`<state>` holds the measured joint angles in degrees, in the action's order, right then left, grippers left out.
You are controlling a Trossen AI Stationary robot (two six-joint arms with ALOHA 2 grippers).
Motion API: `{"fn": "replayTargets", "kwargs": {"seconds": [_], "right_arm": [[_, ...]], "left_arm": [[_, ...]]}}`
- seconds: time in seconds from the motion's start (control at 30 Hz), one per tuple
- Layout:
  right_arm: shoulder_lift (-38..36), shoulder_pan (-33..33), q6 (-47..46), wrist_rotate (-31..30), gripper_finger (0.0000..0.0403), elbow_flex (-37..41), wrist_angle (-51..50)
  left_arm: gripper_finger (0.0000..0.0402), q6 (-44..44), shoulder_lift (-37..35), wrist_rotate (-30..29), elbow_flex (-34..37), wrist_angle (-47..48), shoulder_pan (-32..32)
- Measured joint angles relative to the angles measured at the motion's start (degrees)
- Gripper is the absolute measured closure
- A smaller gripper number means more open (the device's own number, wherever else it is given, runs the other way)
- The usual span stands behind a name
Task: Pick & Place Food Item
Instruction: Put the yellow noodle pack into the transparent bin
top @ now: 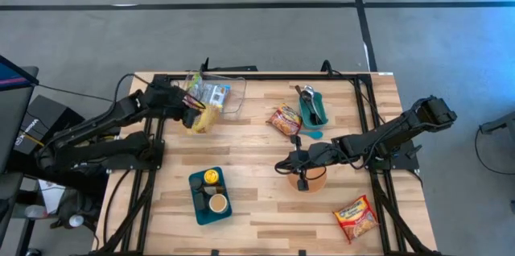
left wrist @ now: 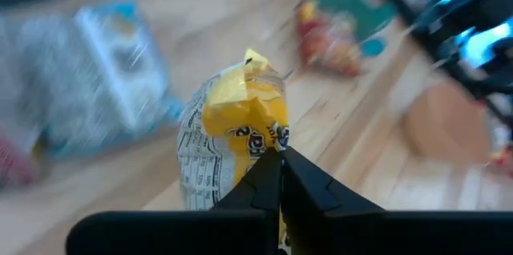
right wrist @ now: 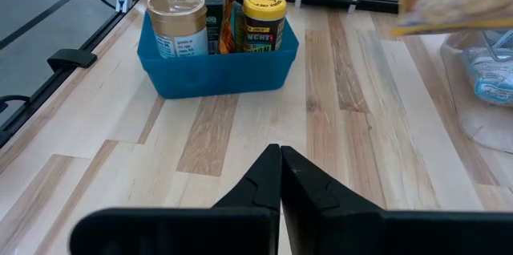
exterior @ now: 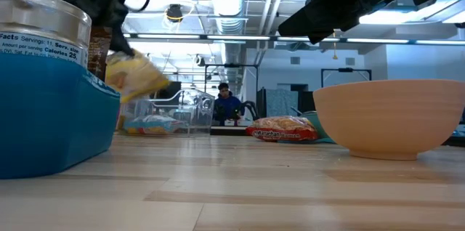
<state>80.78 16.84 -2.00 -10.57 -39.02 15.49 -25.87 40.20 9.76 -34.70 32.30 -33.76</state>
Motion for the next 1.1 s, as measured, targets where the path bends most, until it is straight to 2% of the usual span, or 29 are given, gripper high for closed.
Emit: {"fn": "replayTargets", "kwargs": {"seconds": [0.23,0.4,0.67,0.9,1.1], "right_arm": [[0.00,0.00,0.00,0.00,0.0403,0.00,0.00],[0.02,0.00,0.00,0.00,0.0403,0.00,0.00],[0.02,0.00,0.02,0.00,0.0403,0.00,0.00],[0.00,-0.13,0.00,0.00,0.0403,0.00,0.07],[0.01,-0.13,0.00,0.00,0.0403,0.00,0.07]], "left_arm": [[0.0401,0.05,0.12,-0.15,0.00,-14.01,1.58],[0.0401,1.20,0.16,-3.74,0.00,-21.09,1.58],[0.0401,2.04,1.76,-10.89,0.00,-26.68,1.31],[0.0401,3.64,8.75,-10.97,0.00,-31.65,-0.35],[0.0401,4.61,13.91,-10.98,0.00,-32.19,-4.18]]}}
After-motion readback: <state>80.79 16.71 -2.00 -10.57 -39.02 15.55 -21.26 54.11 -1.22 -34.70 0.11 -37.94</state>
